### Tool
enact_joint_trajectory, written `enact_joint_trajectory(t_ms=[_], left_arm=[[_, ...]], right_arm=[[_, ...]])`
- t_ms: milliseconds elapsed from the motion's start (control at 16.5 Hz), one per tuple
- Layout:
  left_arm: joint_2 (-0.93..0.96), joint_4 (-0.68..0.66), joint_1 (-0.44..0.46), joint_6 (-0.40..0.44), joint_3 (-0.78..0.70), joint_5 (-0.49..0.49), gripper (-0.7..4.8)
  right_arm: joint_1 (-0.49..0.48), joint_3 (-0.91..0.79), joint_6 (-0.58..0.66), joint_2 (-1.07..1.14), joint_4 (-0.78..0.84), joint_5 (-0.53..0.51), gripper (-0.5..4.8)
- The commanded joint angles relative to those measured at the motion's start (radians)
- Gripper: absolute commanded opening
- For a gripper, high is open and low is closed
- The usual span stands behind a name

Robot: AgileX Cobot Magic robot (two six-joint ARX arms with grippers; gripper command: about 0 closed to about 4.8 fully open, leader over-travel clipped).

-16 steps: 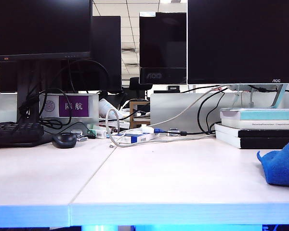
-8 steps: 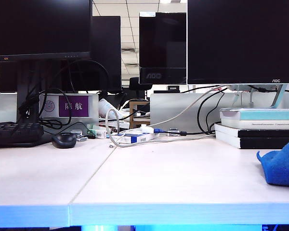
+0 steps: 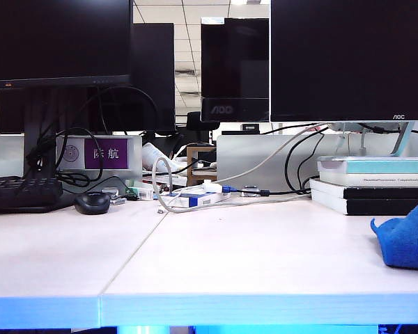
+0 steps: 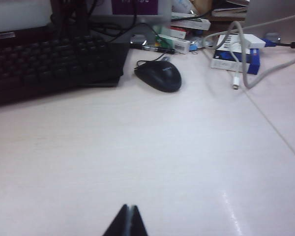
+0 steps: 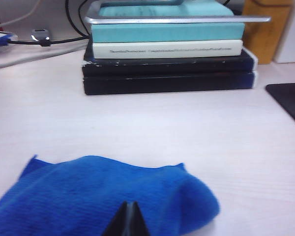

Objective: Wipe the table from left to right using the rag.

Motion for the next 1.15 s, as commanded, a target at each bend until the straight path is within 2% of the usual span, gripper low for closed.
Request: enact_joint_trajectory(t_ms=[61,243,667,1152], left_arm=[[-0.002,-0.003,0.0,0.001,-0.005,0.0,-0.03],[-0.002,-0.003,0.0,0.001,-0.005,0.0,-0.03],[-0.002,-0.003,0.0,0.001,-0.005,0.0,-0.03],[-0.002,-0.003,0.0,0.001,-0.005,0.0,-0.03]], right_arm=[[-0.017,-0.005,-0.022,-0.001,0.003,-0.008,-0.01],[-0.017,-0.008,-0.021,-0.001,0.003,-0.078,-0.01],[-0.062,-0.018,-0.021,-0.001,0.032,-0.068,-0.01],[-0.064,-0.018,-0.021,-0.001,0.033,-0.07,-0.01]])
